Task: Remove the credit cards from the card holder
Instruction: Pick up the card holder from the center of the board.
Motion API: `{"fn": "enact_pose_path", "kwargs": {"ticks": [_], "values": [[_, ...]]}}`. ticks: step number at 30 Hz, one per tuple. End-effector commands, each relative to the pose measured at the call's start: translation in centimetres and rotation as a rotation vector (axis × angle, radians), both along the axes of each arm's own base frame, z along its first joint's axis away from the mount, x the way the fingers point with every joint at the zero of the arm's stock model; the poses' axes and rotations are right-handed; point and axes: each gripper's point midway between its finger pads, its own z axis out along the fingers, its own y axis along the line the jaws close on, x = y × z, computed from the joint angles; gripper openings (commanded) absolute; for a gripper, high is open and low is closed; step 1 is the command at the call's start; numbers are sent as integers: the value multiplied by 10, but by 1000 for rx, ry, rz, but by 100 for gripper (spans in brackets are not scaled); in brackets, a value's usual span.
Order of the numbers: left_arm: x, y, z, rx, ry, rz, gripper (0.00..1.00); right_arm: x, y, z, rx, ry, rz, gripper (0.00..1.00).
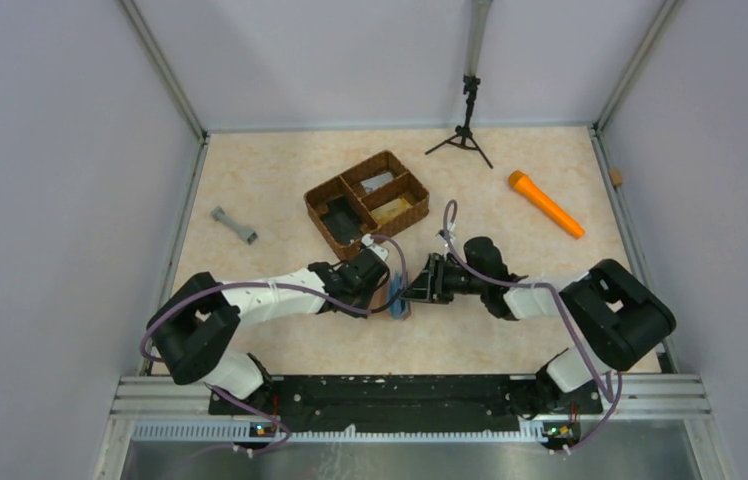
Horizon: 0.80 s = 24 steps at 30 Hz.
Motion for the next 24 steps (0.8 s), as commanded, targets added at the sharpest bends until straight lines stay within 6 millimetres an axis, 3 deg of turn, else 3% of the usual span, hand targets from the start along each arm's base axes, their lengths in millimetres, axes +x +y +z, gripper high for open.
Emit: {"fn": "enact_pose_path", "kwargs": {"ticks": [1,16,21,24], "values": [[2,-14,6,-58,-16,-5,0,5,-4,1,-101,-78,-7,41],[3,-20,12,-72,-17,-10,0,4,0,-8,-241,-106,15,39],[3,-22,12,-83,-16,-10,0,6,-1,-8,-266,-110,10,27],[2,-23,13,-96,-19,0,0,6,-1,-7,-275,-113,14,25]]}}
